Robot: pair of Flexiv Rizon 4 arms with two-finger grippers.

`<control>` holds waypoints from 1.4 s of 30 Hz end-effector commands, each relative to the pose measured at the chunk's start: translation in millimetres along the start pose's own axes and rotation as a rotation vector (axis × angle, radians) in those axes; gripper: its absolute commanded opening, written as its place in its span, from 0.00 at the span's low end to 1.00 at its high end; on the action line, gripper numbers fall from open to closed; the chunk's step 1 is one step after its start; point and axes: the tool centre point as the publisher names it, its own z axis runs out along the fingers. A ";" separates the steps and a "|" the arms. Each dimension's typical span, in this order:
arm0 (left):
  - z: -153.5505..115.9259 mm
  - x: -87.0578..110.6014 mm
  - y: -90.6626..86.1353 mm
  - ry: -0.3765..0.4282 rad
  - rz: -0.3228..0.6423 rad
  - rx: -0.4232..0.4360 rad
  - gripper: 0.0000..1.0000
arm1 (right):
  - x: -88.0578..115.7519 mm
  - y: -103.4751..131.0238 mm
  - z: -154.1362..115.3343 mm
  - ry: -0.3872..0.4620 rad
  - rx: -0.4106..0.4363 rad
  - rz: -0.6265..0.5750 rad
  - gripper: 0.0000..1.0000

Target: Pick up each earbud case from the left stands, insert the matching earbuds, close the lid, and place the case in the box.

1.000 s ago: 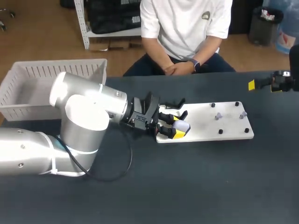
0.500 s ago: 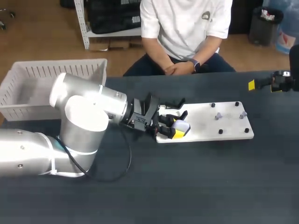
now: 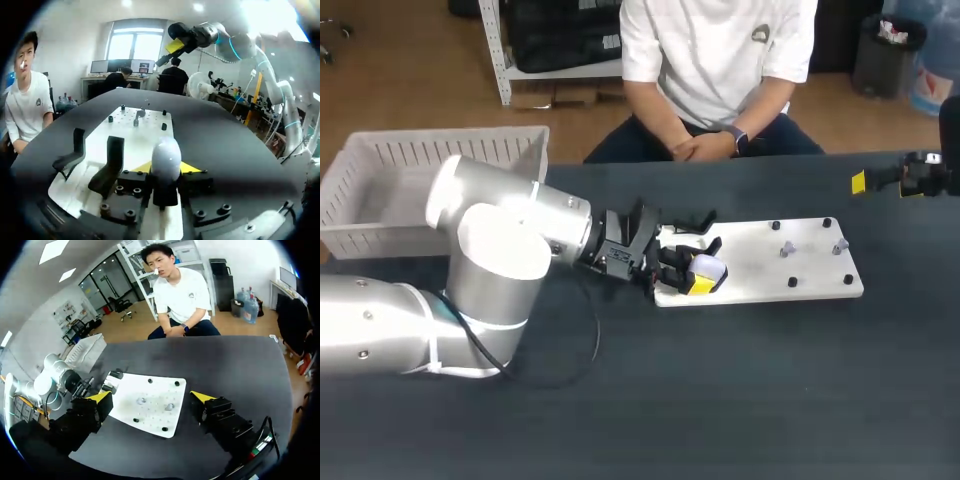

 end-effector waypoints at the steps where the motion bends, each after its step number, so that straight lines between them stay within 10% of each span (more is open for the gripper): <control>1: -10.7 -9.0 -3.1 -0.017 0.014 -0.012 0.00 | -0.3 -1.1 0.7 0.001 -0.004 -0.001 1.00; 17: -39.5 -72.1 -14.9 -0.059 0.162 -0.023 0.00 | -0.3 -1.1 0.7 0.001 -0.004 -0.001 1.00; 42: 2.7 -135.4 22.1 -0.083 0.224 -0.051 0.00 | 26.9 106.3 22.2 0.088 -0.138 -0.164 1.00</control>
